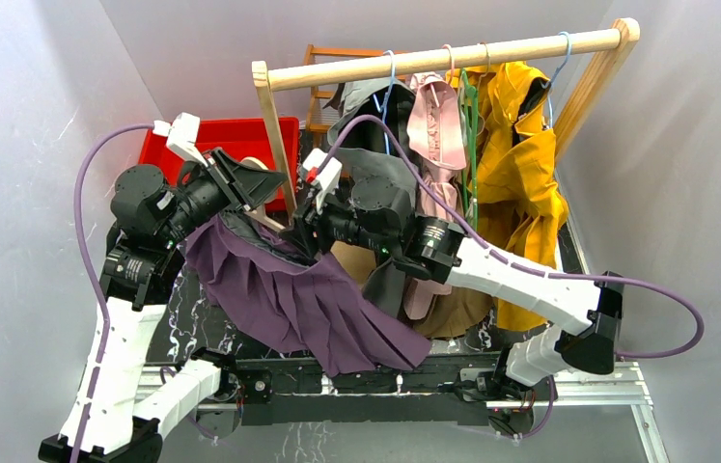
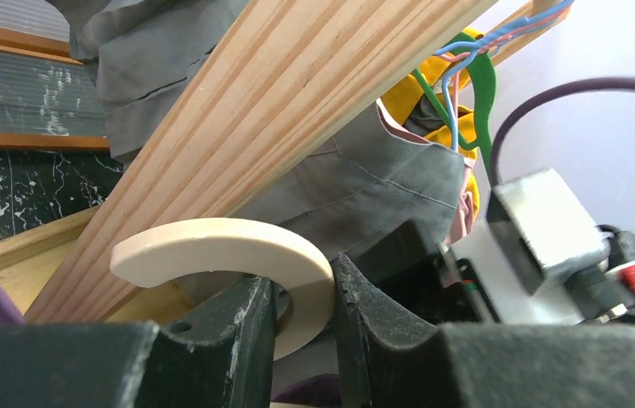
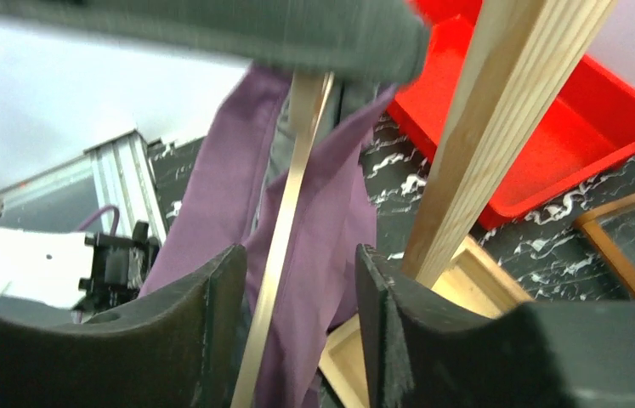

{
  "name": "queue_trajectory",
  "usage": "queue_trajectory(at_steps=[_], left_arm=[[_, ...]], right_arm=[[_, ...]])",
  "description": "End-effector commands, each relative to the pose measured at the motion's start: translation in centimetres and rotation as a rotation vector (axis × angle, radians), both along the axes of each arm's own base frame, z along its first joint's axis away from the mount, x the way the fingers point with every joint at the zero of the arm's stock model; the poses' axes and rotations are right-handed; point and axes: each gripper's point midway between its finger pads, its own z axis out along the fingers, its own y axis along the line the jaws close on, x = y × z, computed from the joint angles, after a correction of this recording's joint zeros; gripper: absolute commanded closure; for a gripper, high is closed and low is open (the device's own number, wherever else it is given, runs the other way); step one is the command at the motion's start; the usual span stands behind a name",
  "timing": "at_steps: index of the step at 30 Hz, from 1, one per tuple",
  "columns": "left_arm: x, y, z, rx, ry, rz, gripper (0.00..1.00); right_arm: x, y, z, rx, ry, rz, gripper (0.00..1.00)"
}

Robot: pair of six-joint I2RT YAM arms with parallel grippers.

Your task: Remove the skirt from the hanger

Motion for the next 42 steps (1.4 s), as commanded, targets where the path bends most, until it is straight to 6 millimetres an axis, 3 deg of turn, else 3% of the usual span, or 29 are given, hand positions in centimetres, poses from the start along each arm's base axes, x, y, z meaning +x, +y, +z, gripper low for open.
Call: queue_trajectory(at_steps=[1,5,9,16,19,23,33,42], left_arm=[[-1.3,0.1,3.5,-0.036,-0.103,-0.012,1.0],[-1.4,0.2,3.7,-0.04,-0.104,-0.01,1.0],[-1.6,0.2,4.1,-0.043,-0.114,-0.007,1.0],[-1.5,0.4,4.4,-0.043,-0.123,0.0,1.0],[-1.5,0.3,4.5,-0.044,-0.127,-0.003,1.0],[-1.7,0.3,5.0,-0.046,-0.14,-0.008,1.0],[-1.5,0.3,5.2,-0.049,-0.152,-0.003,1.0],[-1.5,0.3,5.7,-0.043,-0.179,-0.003,1.0]], right_arm=[[1.6,1.0,6.1,0.16,-0.037,-0.075,0.36],[2.1,2.4,6.2,0.13,-0.022,-0.071,0.29],[2.1,3.1,5.6,0.098,0.012,-0.062,0.38],[2.0,2.5,4.6,0.1,0.053,-0.087,0.43],[2.2,2.6,4.1,0.091,0.062,-0.098,0.36],[2.5,3.0,3.1,0.07,0.074,-0.108,0.34],[2.5,3.5,2.7,0.074,0.096,-0.104,0.45],[2.5,4.3,2.0,0.07,0.098,-0.087,0.46]])
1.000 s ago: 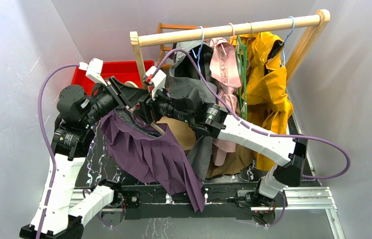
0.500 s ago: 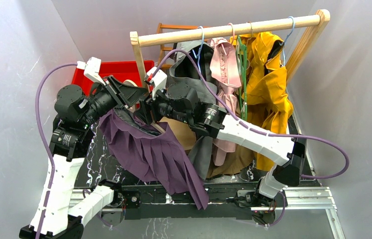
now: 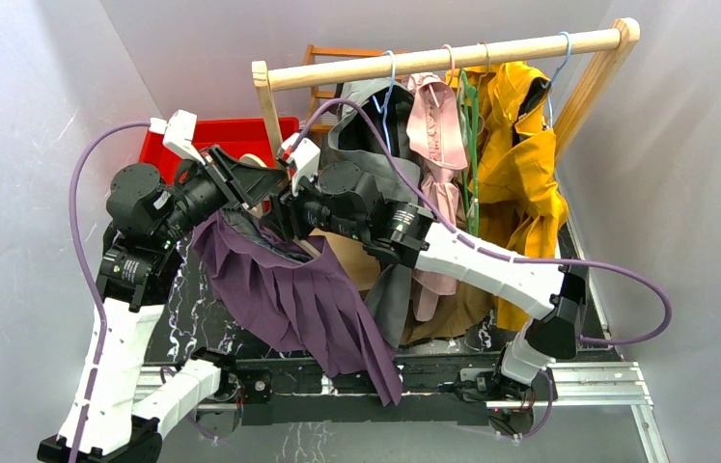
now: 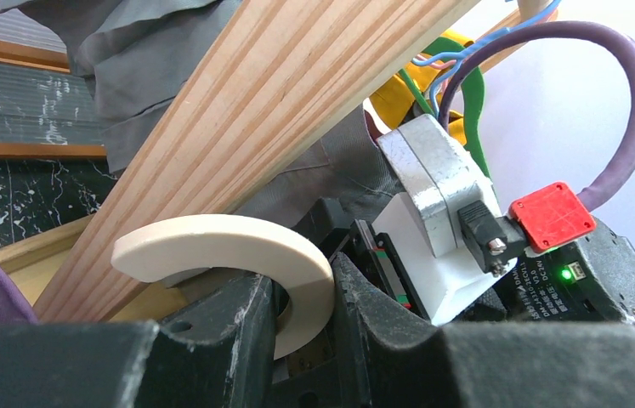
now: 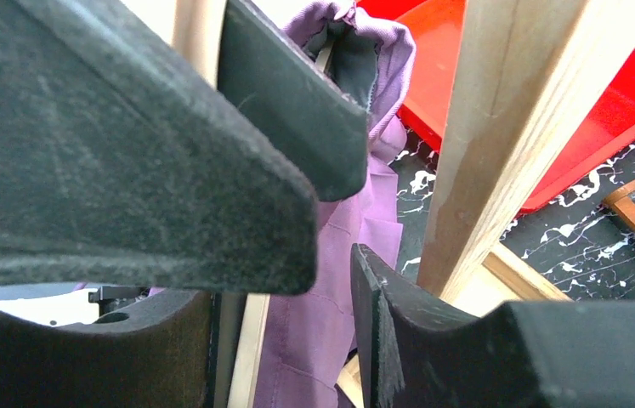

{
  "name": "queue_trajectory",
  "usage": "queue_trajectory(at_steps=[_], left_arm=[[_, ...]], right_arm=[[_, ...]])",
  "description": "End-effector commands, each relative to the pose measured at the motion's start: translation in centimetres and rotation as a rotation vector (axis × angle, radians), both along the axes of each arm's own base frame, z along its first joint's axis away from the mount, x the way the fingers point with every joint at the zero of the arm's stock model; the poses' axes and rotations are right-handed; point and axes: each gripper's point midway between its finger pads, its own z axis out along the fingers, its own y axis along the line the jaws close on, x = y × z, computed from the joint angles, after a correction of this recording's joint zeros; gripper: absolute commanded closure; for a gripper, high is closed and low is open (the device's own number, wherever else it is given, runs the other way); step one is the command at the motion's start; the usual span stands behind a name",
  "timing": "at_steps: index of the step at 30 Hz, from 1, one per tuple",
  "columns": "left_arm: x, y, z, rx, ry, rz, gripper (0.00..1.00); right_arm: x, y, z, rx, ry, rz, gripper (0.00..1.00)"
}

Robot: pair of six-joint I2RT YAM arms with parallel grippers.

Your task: Remove the skirt from the hanger

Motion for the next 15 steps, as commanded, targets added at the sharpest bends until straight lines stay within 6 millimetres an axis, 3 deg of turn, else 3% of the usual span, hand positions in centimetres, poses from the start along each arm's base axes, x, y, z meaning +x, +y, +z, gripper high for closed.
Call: queue_trajectory(at_steps=[1,7,9,10,13,15], left_arm=[[-1.3,0.2,4.9,-0.038,-0.17,-0.01,1.0],[-1.1,0.2,4.3,-0.021,-0.158,-0.007,1.0],[-1.1,0.5,4.0,-0.003,-0.156,0.007,0.99],[-1.2,0.7,3.8,0.011,-0.15,0.017,0.87],[-1.9,1.8,2.6,0.078,-0.122,0.065,0.38],[-2.6,3.5,1.4,0.148,-0.092,0.136,0.19]], right_arm=[[0.0,0.7,1.6,0.057,-0.026,0.014,0.5],[0.5,0.5,3.4,0.112,-0.074,-0.007,1.0],[0.2,0.4,4.1,0.138,-0.101,0.013,1.0],[0.1,0.1,4.6,0.156,-0.121,0.011,1.0],[1.0,-1.1,5.7,0.188,-0.17,-0.034,1.0],[1.4,-1.8,6.2,0.199,-0.195,-0.042,1.0]])
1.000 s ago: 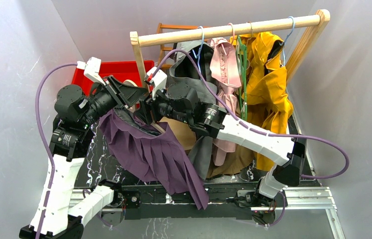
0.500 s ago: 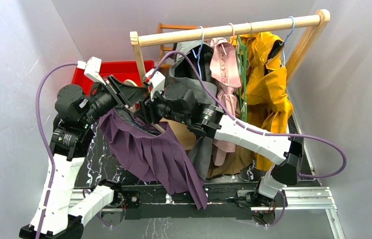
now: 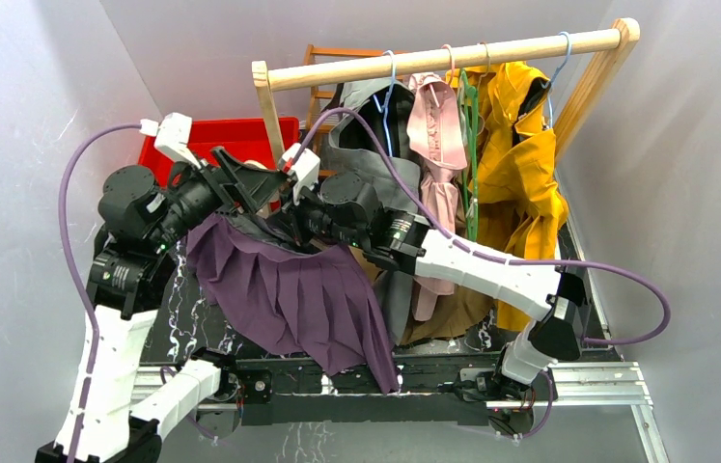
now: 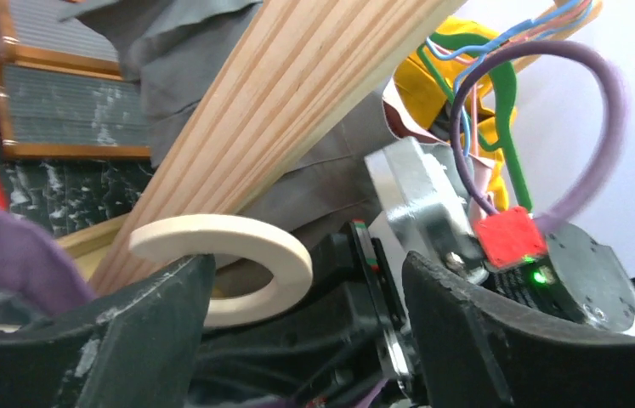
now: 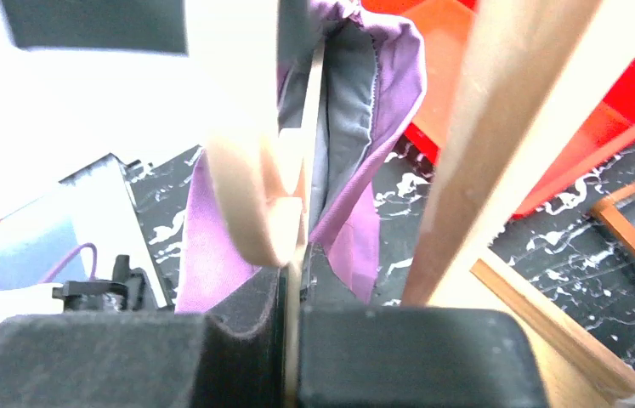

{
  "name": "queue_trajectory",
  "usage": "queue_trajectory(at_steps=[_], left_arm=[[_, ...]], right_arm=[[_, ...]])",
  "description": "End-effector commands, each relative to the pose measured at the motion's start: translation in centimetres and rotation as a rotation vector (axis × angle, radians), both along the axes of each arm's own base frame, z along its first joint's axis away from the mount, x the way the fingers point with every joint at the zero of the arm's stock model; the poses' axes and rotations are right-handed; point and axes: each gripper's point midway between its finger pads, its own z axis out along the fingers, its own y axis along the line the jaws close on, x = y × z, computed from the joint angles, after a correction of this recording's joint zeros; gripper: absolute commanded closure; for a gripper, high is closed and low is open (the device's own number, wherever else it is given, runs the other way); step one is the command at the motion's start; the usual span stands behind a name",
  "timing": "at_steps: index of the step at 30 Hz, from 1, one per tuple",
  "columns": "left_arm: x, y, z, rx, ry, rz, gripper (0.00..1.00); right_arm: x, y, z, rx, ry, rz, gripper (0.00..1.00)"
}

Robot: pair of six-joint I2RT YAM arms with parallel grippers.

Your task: Remove the skirt from the hanger

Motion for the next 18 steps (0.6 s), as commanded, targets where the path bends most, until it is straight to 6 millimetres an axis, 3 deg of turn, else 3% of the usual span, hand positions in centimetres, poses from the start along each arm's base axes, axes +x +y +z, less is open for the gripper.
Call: queue_trajectory(at_steps=[1,4,8,11,18], left_arm=[[-2.9,3.7,0.9,0.115,-0.053,0.147,0.16],[-3.9,6.7,-1.8,0.222,0.037,0.278,0.11],[-3.3,10.2,-5.0,0.356,0.176,0.445,0.12],[-1.4,10.8,-6.8,0.452,0.254,0.473,0.18],[2.8,10.4,-8.2,0.542,0.272,0.472,0.23]], right_arm=[[1.3,-2.4,7.5,0.192,-0.154,-0.048,1.0],[1.4,-2.7,7.7,0.179,-0.177,-0.044,1.0],[0.8,-2.7,7.6,0.172,-0.193,-0.007,1.0],[0.6,-2.9,7.6,0.177,-0.195,0.001,1.0],[-0.6,-3.3,8.2,0.157,-0.233,0.066,1.0]])
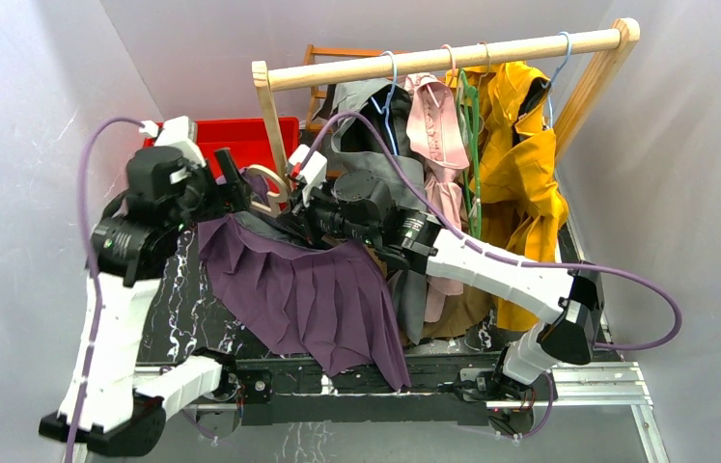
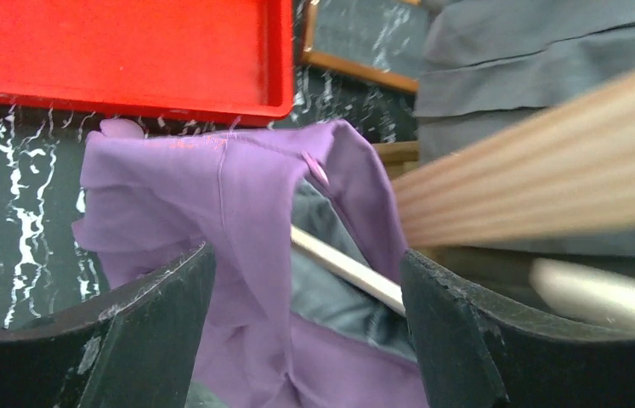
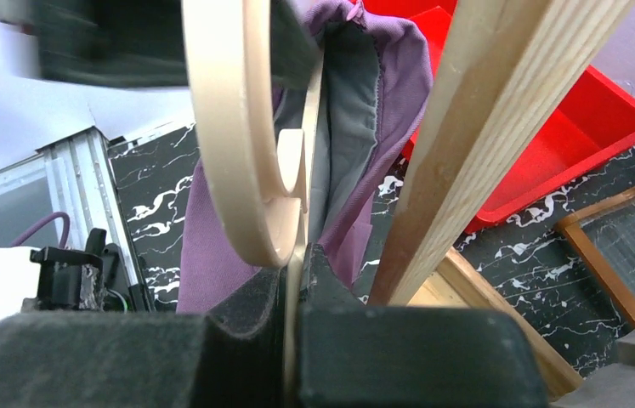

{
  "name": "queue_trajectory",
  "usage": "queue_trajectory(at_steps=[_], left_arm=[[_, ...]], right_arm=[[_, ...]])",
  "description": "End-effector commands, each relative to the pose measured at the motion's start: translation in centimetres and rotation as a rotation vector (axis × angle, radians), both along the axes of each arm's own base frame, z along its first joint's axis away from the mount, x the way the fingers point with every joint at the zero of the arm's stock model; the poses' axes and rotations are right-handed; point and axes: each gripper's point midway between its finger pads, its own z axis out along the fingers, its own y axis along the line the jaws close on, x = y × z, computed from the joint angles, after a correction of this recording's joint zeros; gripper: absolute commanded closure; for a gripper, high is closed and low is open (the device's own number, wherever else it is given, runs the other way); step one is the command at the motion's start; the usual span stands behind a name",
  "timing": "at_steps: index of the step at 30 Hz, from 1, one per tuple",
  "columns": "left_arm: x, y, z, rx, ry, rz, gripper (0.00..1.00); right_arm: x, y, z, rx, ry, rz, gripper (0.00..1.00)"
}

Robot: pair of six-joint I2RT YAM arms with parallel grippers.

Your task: Remove the skirt from the hanger

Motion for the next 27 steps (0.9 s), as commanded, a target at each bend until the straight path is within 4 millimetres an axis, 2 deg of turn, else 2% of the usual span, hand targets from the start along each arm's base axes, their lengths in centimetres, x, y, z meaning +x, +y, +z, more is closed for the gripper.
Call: queue_trajectory(at_steps=[1,3,4,10,13,15,16,18,20,23,25,27], left_arm=[[1.9,1.5,-2.0,0.129,0.048,0.046,0.26],[2.3,2.1,-2.5,0.166,0.058,0.069,0.35],[2.4,2.5,-2.6,0.181,0.055,0.085,0.44],[2.7,3.9,-3.3,0.252,0.054,0.133,0.67],[3.4,4.2,-3.5,0.277,0.056,0.147,0.86],[3.9,4.2,-3.5,0.286,0.057,0.148,0.96],[4.1,4.3,-3.4,0.291,0.057,0.152,1.0],[4.0,4.2,-2.6,0.275,0.036,0.155,1.0],[3.6,2.9,-0.9,0.206,-0.031,0.1,1.0],[2.1,-1.2,3.0,0.028,-0.195,-0.088,1.0],[0.5,-3.9,5.5,-0.106,-0.29,-0.216,1.0],[-0.6,-5.5,7.1,-0.201,-0.361,-0.3,1.0]], right_arm=[[-1.4,-1.6,8.9,0.203,-0.147,0.049,1.0],[-1.9,-1.9,9.0,0.198,-0.162,0.071,1.0],[-2.1,-2.1,8.9,0.194,-0.167,0.079,1.0],[-3.0,-3.0,8.6,0.189,-0.174,0.107,1.0],[-4.2,-2.8,8.5,0.186,-0.169,0.176,1.0],[-4.3,-3.1,8.0,0.176,-0.171,0.173,1.0],[-3.9,-3.3,7.6,0.167,-0.173,0.153,1.0],[-3.4,-3.8,6.8,0.144,-0.172,0.115,1.0],[-2.9,-4.0,5.8,0.117,-0.163,0.084,1.0],[-2.5,-3.8,4.5,0.094,-0.142,0.066,1.0],[-2.1,-3.4,4.1,0.096,-0.126,0.052,1.0],[-1.5,-2.8,4.3,0.104,-0.12,0.032,1.0]])
